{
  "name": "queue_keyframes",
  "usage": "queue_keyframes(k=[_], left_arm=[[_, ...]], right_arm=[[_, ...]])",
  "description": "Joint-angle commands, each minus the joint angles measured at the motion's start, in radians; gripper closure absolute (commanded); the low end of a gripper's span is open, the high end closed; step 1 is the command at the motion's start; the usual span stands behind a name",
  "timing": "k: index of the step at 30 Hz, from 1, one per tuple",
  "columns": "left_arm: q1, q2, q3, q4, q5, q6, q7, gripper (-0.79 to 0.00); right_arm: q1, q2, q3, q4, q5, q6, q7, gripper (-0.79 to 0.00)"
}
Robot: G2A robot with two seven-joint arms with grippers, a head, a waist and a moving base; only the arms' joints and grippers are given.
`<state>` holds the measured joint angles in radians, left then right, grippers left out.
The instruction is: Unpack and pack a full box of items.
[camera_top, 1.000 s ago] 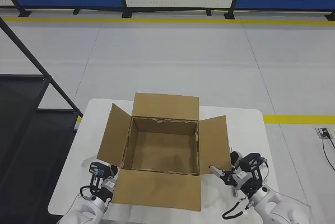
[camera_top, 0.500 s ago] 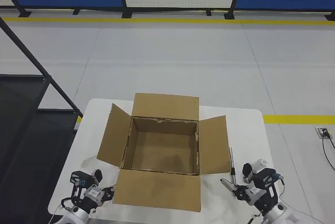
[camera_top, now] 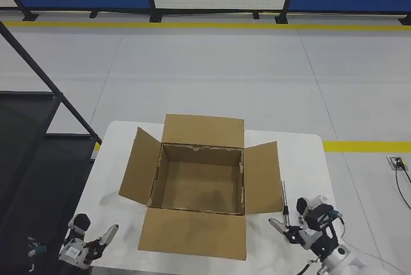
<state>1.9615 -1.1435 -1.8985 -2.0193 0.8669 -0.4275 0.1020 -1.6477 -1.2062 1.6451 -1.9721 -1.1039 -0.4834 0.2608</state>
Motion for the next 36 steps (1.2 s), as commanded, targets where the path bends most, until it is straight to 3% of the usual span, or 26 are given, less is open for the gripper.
queue_keyframes(k=[1,6,10,21,27,36], left_arm=[[0.030,-0.002,-0.036,-0.036,-0.069,-0.019,0.008,-0.785],[0.063,-0.005,-0.093,-0.105,-0.207,-0.066,-0.008,-0.785],[0.064,-0.008,-0.100,-0.137,-0.299,-0.054,-0.027,-0.785],[0.064,-0.008,-0.100,-0.137,-0.299,-0.054,-0.027,-0.785],[0.044,-0.010,-0.087,-0.140,-0.318,-0.043,-0.051,-0.785],[0.031,-0.014,-0.108,-0.130,-0.371,-0.040,-0.088,-0.785]], right_arm=[[0.007,0.006,0.007,0.008,-0.052,-0.027,0.038,-0.785],[0.037,0.015,-0.024,0.007,-0.153,-0.058,0.145,-0.785],[0.075,0.014,-0.085,0.007,-0.244,0.015,0.278,-0.785],[0.081,0.013,-0.092,0.008,-0.242,0.028,0.269,-0.785],[0.153,0.010,-0.112,0.065,-0.234,0.122,0.335,-0.785],[0.275,0.011,-0.138,0.202,-0.194,0.122,0.439,-0.785]])
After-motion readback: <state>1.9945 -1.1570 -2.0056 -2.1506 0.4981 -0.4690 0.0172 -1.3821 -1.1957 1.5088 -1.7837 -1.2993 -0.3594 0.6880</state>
